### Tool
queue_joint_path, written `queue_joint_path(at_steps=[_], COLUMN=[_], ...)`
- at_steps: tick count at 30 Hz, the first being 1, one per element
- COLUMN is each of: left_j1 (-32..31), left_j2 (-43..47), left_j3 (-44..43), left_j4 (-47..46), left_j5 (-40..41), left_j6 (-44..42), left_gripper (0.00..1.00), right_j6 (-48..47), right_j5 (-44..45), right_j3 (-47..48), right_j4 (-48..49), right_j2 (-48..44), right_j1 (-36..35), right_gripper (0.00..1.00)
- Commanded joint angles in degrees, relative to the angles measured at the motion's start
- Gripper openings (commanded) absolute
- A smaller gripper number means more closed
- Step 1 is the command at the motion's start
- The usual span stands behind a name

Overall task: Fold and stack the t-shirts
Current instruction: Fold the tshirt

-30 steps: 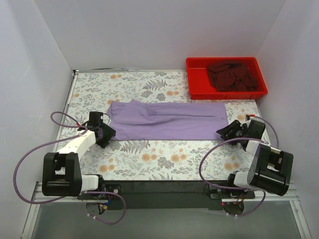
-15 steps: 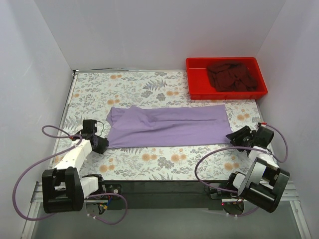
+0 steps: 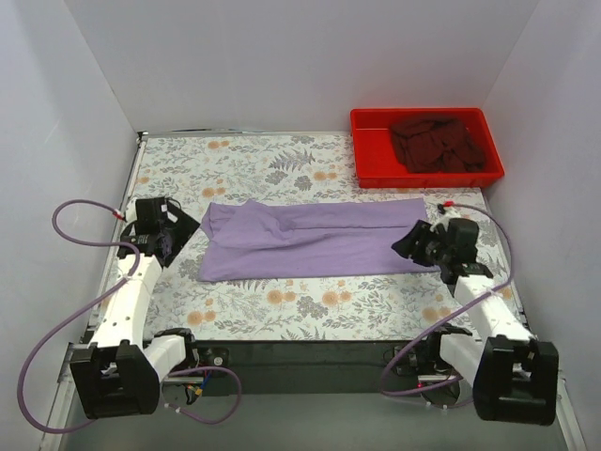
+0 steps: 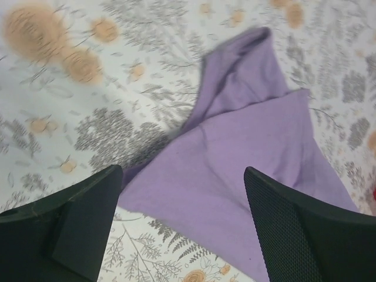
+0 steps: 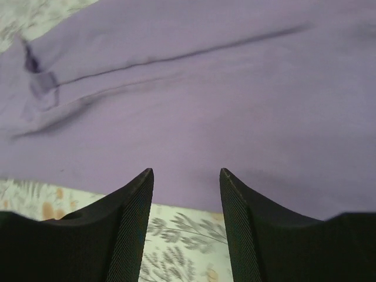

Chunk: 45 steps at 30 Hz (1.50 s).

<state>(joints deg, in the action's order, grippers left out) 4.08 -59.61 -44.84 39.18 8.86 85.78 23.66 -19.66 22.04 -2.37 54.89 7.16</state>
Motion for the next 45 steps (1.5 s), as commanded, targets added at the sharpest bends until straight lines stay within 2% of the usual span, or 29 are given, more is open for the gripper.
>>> queue_joint_path(at_steps=[1, 4, 7, 10, 18, 22, 32, 36, 45], left_j1=[-0.03, -1.08, -3.28, -5.57, -9.35, -11.1, -12.43, -12.6, -12.78], left_j2=[-2.85, -9.6, -19.26, -26.5, -48.02, -54.97, -63.08, -63.96, -62.29], left_j3=[-2.18, -4.36, -10.94, -15.96, -33.71, -39.7, -44.81, -43.84, -41.64], left_j4=[-9.69, -16.47, -18.43, -20.27, -20.46, -17.57, -15.54, -15.36, -12.99], left_j5=[-8.49, -18.43, -20.55, -22.73, -22.49, -20.99, -22.4, -22.92, -24.07], left_j6=[-10.7, -14.22, -16.86, -18.62, -25.47, -27.94, -29.26, -29.44, -29.53], left_gripper=[0.82, 0.82, 0.82, 0.81, 0.54, 0.51, 0.43, 0.38, 0.37], right_j6=[-1.33, -1.77, -2.48, -3.97, -4.94, -4.76, -4.5, -4.41, -4.06], right_j5=[-3.44, -5.04, -5.21, -7.58, -14.61, -16.02, -17.34, -16.82, -16.02], right_j3=[8.69, 14.06, 21.36, 28.39, 43.85, 47.99, 51.26, 51.78, 52.22], right_j4=[8.87, 11.77, 12.57, 12.57, 12.22, 12.3, 12.13, 12.13, 12.22], right_j2=[5.82, 14.17, 23.55, 29.2, 46.87, 52.59, 59.71, 60.77, 62.35], right_j1=[-13.34, -22.15, -28.4, -31.58, -34.58, -35.89, -37.22, -37.66, -38.18], right_gripper=[0.55, 0.52, 0.52, 0.52, 0.51, 0.5, 0.49, 0.49, 0.49])
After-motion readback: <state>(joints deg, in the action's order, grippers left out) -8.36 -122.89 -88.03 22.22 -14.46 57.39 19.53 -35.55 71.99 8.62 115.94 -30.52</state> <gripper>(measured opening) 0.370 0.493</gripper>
